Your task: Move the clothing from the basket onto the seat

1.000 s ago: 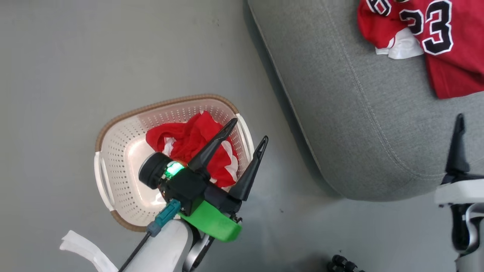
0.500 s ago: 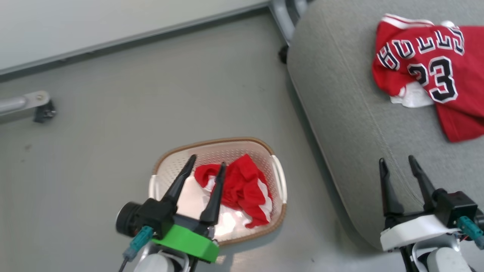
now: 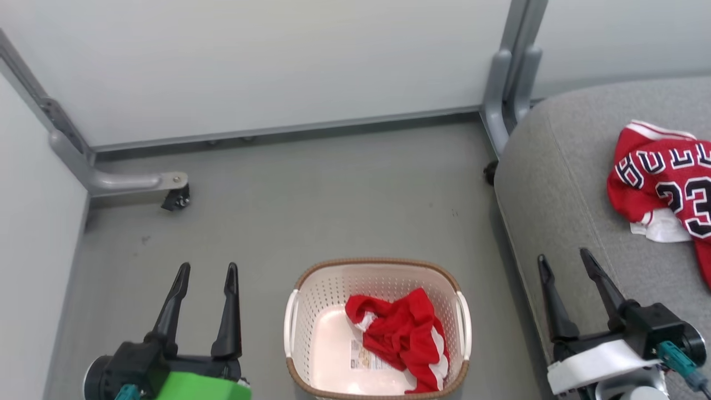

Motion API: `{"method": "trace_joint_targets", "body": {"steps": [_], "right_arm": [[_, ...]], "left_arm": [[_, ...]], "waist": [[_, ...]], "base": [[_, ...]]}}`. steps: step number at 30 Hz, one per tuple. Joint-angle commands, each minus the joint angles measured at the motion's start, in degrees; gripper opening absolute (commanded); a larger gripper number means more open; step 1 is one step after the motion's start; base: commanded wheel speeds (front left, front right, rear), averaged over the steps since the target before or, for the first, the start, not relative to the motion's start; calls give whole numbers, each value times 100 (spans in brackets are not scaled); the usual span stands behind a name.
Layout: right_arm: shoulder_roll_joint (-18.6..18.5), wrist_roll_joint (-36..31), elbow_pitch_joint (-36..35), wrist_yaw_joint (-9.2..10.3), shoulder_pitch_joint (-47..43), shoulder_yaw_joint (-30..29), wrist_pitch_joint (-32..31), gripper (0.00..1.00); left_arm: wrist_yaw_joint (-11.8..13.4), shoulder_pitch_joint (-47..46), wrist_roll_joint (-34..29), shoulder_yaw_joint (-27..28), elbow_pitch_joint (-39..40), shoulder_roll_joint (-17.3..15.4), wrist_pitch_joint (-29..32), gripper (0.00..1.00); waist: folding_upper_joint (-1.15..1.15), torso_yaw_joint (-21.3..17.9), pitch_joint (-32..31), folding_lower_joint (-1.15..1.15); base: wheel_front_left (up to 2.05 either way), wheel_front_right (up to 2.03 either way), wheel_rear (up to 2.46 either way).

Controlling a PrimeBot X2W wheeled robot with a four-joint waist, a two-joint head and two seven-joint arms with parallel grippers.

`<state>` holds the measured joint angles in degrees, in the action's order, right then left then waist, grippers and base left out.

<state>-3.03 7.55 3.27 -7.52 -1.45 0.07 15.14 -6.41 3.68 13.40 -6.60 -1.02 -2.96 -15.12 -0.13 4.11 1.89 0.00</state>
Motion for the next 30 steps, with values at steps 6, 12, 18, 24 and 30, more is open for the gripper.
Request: {"method": "trace_joint_targets", "body": {"steps": [6, 12, 18, 24, 30], "right_arm": [[-5, 46, -157, 6, -465, -124, 0, 100], [0, -247, -141, 6, -767, 68, 0, 100], [-1, -323, -155, 6, -866, 206, 1, 100], [3, -310, -121, 6, -844, 262, 1, 100], [4, -272, -112, 6, -845, 301, 1, 100]], "left_arm": [[-23, 539, -143, 59, 242, 7, -5, 100], [34, 823, -158, 18, 197, 6, -5, 100], [-2, 896, -299, -32, 129, 5, -5, 100], [-7, 886, -340, -25, 99, 5, -5, 100], [-7, 878, -364, -40, 74, 5, -5, 100]], "waist": [[13, 25, -587, 0], [13, -152, -765, 0], [13, -248, -808, 0], [13, -323, -818, 0], [13, -356, -813, 0]], "base": [[0, 0, 0], [0, 0, 0], [0, 0, 0], [0, 0, 0], [0, 0, 0]]}}
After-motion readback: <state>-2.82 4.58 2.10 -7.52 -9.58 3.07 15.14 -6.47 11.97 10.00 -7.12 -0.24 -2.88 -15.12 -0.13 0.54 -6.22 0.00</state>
